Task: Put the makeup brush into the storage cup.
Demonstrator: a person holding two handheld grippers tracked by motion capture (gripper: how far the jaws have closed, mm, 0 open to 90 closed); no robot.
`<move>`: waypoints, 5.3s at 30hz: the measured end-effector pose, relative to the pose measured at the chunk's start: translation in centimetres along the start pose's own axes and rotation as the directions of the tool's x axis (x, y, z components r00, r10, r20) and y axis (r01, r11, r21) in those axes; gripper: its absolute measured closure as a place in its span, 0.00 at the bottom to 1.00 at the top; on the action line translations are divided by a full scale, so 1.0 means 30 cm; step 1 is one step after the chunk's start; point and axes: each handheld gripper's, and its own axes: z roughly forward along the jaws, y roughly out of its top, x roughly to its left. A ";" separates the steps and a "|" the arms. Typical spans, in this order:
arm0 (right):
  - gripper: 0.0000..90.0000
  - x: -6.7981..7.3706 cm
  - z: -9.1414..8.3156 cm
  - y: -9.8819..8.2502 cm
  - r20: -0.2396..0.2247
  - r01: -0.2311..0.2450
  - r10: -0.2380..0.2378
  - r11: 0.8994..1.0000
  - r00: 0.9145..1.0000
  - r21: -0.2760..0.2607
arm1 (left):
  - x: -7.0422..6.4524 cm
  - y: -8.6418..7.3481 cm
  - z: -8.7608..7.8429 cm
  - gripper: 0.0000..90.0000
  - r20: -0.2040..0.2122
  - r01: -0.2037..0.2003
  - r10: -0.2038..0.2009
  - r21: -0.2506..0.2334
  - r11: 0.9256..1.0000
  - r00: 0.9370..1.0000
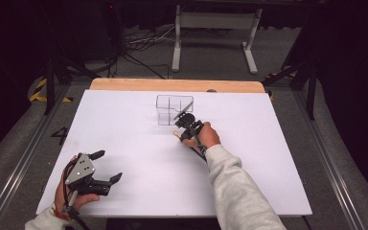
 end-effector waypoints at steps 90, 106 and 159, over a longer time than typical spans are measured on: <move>0.94 -0.018 -0.309 -0.335 -0.106 0.013 -0.157 0.616 0.982 -0.788 | 0.010 0.260 0.222 0.11 0.164 0.034 -0.010 -0.149 0.988 0.986; 0.93 0.025 -0.305 -0.330 -0.127 0.019 -0.213 0.576 0.969 -0.818 | -0.108 0.337 0.371 0.19 0.272 0.017 0.026 -0.155 0.988 0.962; 0.72 0.101 -0.280 -0.337 -0.026 0.091 -0.210 0.526 0.977 -0.845 | -0.141 0.327 0.498 0.92 0.296 0.123 -0.075 -0.148 0.981 0.952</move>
